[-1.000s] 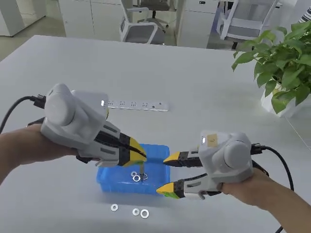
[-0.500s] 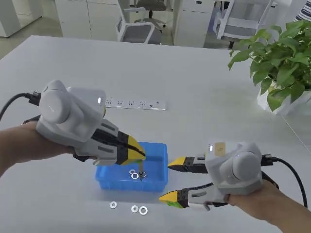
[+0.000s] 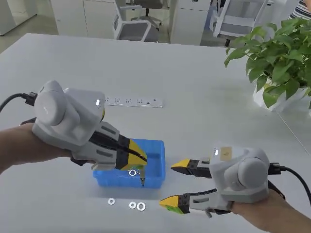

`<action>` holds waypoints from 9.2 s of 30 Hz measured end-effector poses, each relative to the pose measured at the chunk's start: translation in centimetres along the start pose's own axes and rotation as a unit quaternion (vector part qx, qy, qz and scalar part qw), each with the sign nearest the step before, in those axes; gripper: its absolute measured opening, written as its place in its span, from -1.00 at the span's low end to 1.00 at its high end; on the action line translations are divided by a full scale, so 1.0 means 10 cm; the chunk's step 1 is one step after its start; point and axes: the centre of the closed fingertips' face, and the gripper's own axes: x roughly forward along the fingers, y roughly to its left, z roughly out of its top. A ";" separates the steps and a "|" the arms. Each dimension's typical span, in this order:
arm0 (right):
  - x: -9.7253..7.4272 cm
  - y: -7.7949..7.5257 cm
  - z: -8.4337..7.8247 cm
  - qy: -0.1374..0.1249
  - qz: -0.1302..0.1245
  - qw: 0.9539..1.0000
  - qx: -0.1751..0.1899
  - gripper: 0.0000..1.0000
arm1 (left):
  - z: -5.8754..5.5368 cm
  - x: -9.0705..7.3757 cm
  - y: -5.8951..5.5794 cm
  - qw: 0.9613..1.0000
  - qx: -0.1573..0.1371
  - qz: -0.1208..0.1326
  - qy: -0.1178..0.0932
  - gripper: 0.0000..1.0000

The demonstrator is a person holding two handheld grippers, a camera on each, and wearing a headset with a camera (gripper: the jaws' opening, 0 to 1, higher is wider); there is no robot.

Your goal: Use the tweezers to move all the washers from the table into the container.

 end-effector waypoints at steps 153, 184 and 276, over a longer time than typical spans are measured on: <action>0.70 0.43 -0.09 0.034 0.066 0.995 -0.072 -0.83 | -0.38 0.16 -0.24 0.998 -0.041 -0.038 0.021 -0.68; 0.56 0.28 0.31 0.027 0.058 0.995 -0.079 -0.83 | -0.41 -0.34 -0.18 0.993 -0.106 0.035 -0.033 -0.25; 1.33 -0.23 0.21 0.013 0.167 0.978 -0.126 -0.81 | -0.91 -0.72 -0.08 0.966 -0.191 0.170 -0.029 0.96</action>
